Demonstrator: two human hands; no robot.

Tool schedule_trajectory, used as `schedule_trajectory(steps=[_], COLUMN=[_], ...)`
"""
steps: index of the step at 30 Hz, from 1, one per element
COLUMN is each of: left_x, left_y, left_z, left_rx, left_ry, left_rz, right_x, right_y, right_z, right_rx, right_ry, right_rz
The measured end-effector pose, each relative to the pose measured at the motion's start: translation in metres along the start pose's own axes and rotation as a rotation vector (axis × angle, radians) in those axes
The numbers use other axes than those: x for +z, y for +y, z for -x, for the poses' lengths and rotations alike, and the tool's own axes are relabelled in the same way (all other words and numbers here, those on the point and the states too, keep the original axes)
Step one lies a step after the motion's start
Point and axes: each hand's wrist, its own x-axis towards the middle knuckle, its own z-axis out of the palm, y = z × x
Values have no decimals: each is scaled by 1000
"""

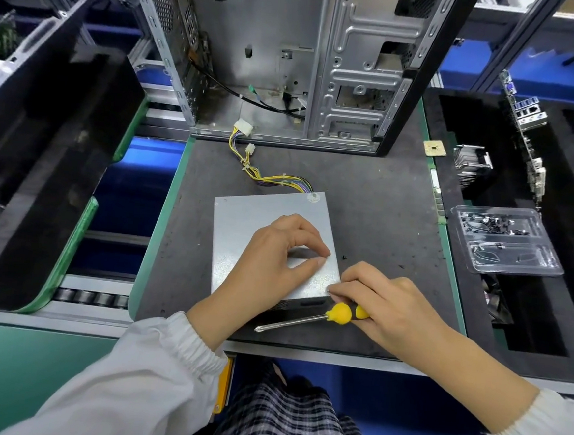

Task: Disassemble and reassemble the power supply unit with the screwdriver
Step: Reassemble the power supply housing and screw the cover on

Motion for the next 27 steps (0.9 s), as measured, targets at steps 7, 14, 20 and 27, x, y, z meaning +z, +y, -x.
schedule_trajectory(steps=[7,14,20,27], left_x=[0,-4,-7,-1], left_y=[0,2,2,6], left_z=[0,2,2,1], left_rx=[-3,11,70,14], left_ry=[-8,-82,-258,-233], left_rz=[-12,-35,-46,-40], right_x=[-8,-9,-5,1], right_y=[1,-4,0,-4], right_z=[-2,-1,3,6], right_rx=[-42,-65,146,421], right_ry=[-65,-125,0,103], right_rz=[30,85,-272,-557])
